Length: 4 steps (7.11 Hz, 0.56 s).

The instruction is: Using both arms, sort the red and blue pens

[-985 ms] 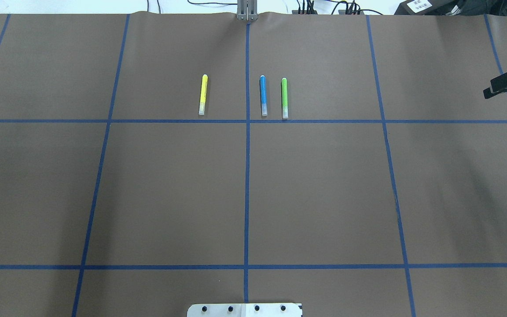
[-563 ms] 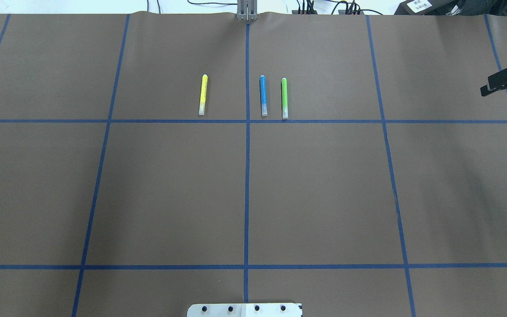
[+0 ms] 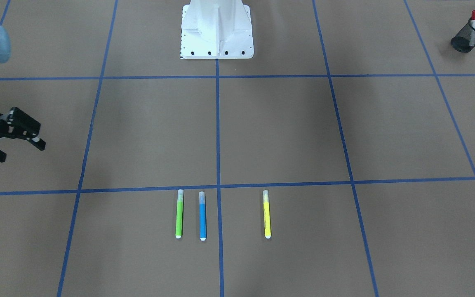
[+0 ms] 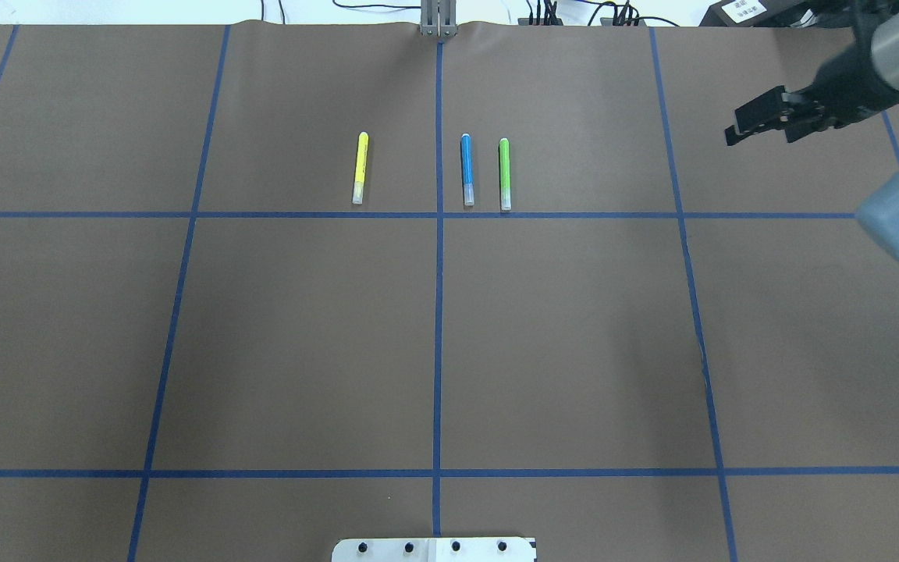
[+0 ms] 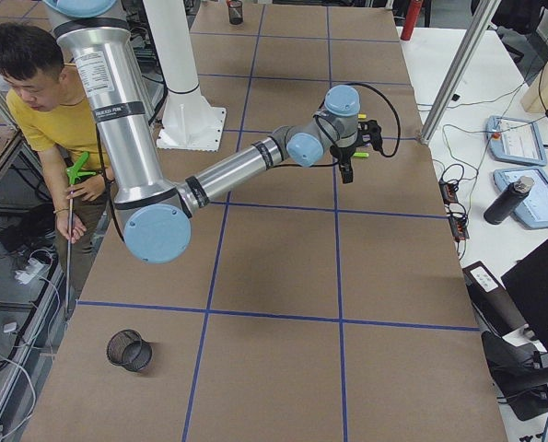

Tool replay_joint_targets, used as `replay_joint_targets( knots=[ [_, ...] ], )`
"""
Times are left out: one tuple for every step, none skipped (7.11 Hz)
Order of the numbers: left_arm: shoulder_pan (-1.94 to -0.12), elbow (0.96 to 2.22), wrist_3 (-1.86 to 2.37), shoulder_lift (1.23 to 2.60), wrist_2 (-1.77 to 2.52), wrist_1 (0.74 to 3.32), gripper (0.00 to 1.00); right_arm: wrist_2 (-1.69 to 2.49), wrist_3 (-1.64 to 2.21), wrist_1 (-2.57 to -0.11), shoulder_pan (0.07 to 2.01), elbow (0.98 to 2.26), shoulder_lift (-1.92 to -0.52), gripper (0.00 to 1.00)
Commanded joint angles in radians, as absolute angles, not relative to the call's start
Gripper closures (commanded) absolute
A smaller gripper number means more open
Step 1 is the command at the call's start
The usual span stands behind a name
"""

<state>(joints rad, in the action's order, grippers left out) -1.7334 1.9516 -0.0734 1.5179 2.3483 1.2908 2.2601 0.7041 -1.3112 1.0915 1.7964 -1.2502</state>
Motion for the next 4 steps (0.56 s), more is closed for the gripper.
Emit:
replay_joint_targets(
  knots=[
    [-1.701,1.934,-0.041,1.554,2.353,1.304,0.0,2.097,0.841,-1.375,0.95,1.723,-1.075,0.01],
    [-1.7,1.93,-0.041,1.554,2.353,1.307,0.0,2.079,0.882,-1.441,0.922,1.616,-0.94,0.01],
    [-1.7,1.93,-0.044,1.554,2.353,1.307,0.0,2.048,0.946,-1.48,0.89,1.517,-0.836,0.03],
    [-1.7,1.93,-0.044,1.554,2.353,1.313,0.0,2.048,0.98,-1.499,0.867,1.38,-0.733,0.03]
  ],
)
